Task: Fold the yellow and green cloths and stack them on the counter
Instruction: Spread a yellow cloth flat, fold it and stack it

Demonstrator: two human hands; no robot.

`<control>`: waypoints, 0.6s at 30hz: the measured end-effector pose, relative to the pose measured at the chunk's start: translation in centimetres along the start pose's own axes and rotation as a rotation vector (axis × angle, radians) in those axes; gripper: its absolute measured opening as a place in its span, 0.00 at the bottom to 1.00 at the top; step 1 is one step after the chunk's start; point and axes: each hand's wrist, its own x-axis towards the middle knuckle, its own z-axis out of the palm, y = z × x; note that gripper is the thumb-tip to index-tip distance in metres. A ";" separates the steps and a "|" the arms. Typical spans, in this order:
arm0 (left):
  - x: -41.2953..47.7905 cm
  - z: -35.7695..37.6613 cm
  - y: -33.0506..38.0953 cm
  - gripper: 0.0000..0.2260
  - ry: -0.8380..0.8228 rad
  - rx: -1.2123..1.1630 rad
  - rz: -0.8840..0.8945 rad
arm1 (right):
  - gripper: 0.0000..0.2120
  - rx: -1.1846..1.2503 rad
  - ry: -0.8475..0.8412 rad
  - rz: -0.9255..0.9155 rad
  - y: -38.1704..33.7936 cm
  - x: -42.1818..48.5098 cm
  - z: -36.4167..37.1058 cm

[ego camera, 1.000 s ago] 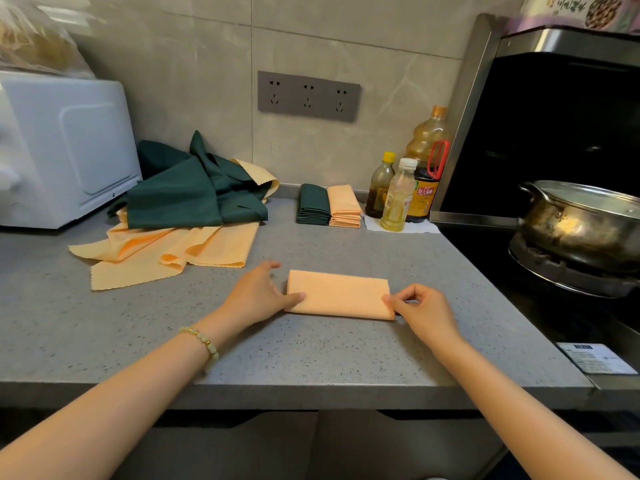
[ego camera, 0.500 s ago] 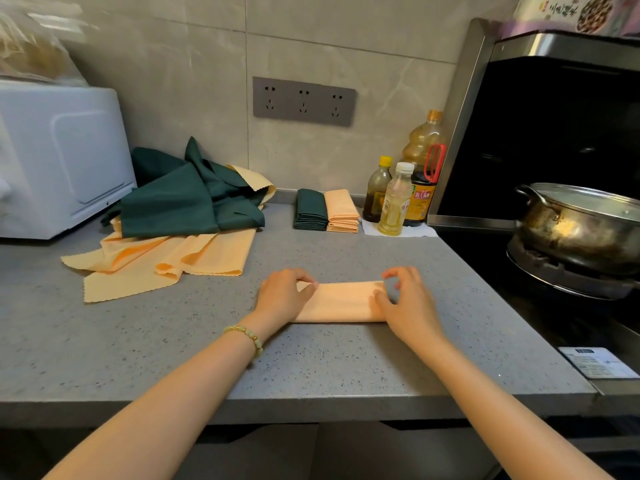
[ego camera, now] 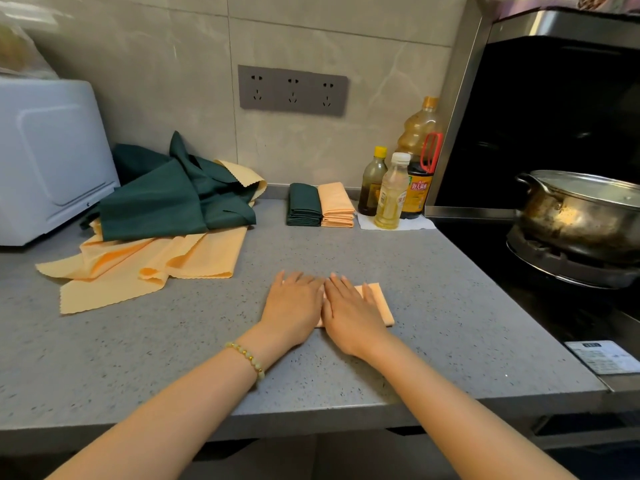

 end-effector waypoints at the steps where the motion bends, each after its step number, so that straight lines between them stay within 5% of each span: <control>1: -0.2 0.1 -0.1 0.20 -0.083 -0.002 -0.003 | 0.25 0.000 -0.004 -0.002 0.0 0.0 -0.1; 5: -0.1 0.2 -1.1 0.22 -0.250 -0.034 0.008 | 0.25 -0.025 -0.026 -0.023 0.5 0.1 -0.2; 18: 0.0 0.2 -1.4 0.25 -0.320 -0.046 0.035 | 0.25 -0.030 -0.061 0.104 7.3 -2.1 -2.6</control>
